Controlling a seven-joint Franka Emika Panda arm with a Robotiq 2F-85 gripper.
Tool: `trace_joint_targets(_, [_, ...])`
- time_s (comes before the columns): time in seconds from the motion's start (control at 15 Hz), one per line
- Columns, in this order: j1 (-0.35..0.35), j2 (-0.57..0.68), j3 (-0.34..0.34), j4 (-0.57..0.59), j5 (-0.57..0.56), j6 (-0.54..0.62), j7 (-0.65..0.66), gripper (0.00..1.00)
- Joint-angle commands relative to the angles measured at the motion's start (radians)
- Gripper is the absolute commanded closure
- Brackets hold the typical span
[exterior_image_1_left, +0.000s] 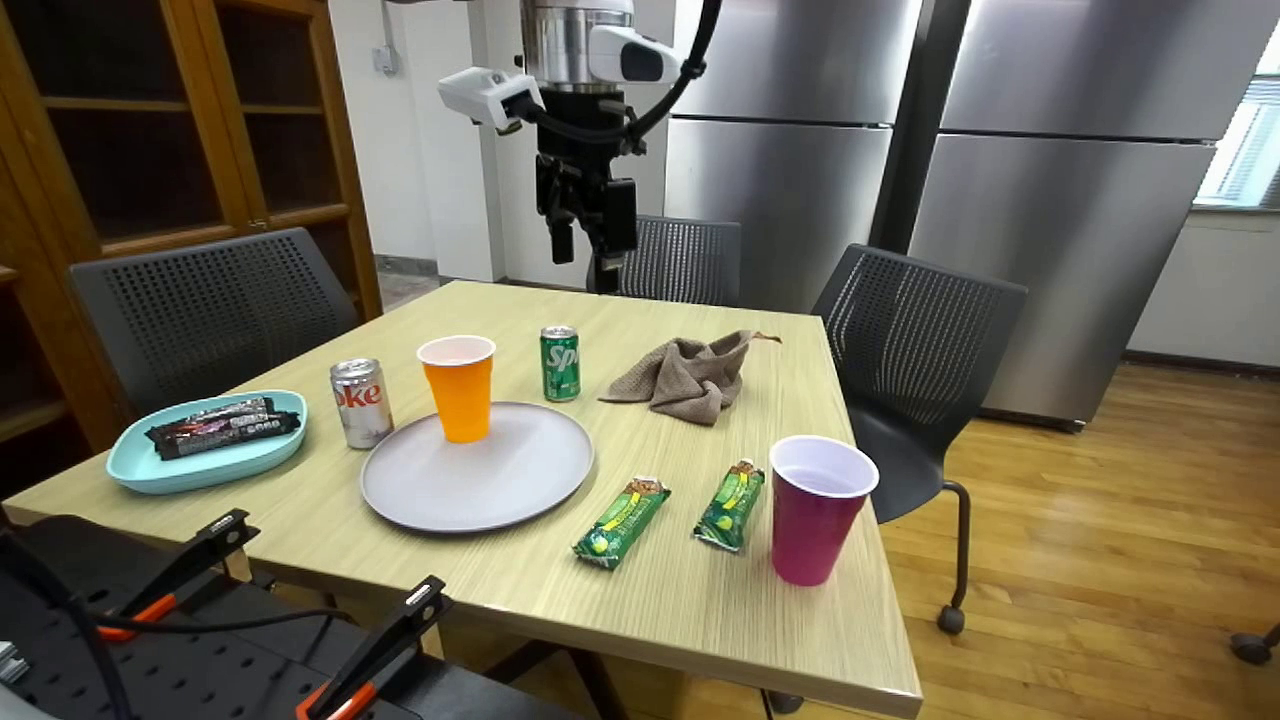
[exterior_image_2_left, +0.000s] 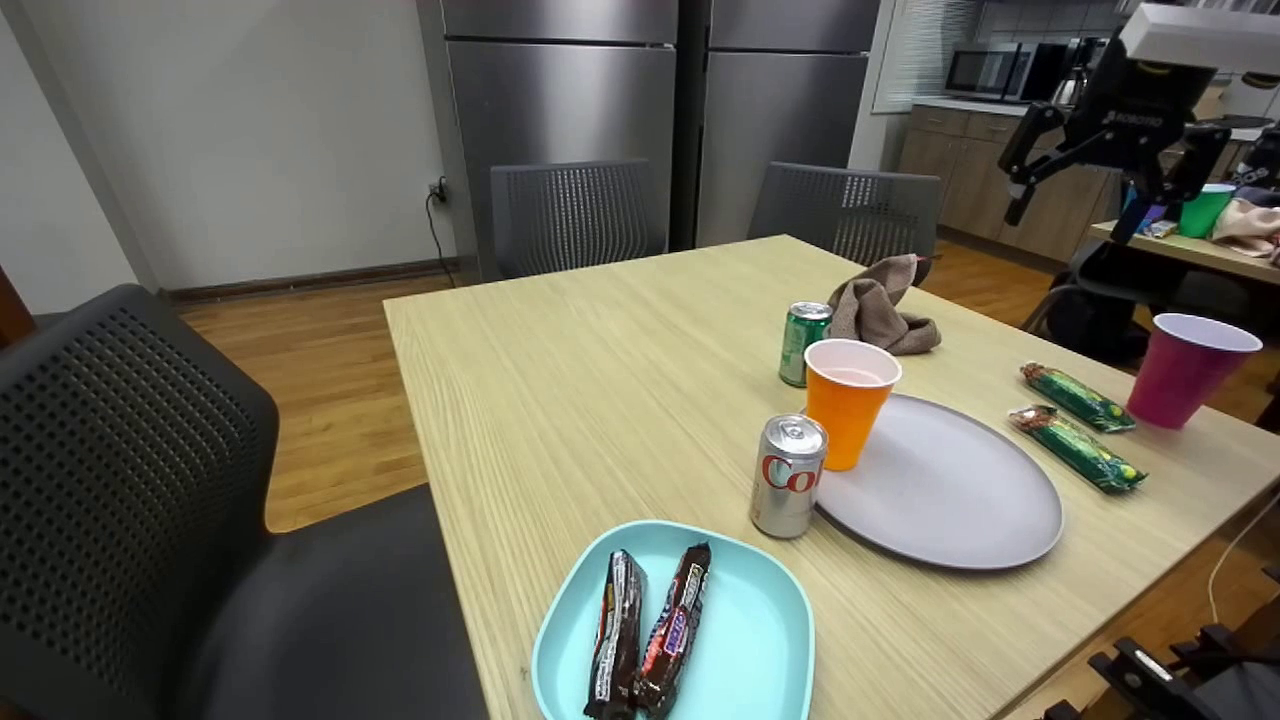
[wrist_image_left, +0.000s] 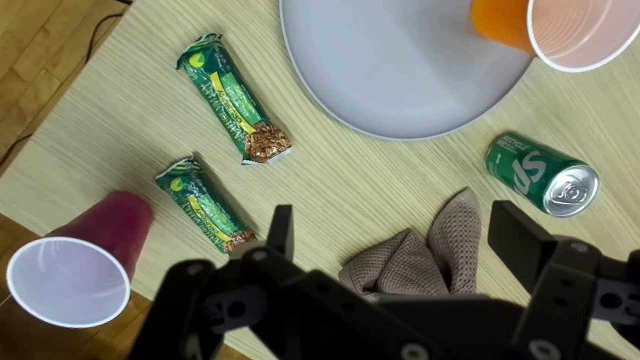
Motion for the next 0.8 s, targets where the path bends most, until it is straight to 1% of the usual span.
trace_joint_targets(0.0, [-0.006,0.000,0.007,0.001,0.001,-0.002,-0.001,0.00])
trace_joint_targets(0.13, [-0.006,0.000,0.007,0.001,0.001,-0.002,-0.001,0.00])
trace_joint_targets(0.27, [-0.012,0.006,0.003,-0.017,-0.030,0.023,-0.027,0.00])
trace_joint_targets(0.53, [-0.029,0.039,-0.022,-0.045,-0.087,0.041,-0.137,0.00])
trace_joint_targets(0.73, [-0.041,0.075,-0.049,-0.069,-0.126,0.088,-0.243,0.00])
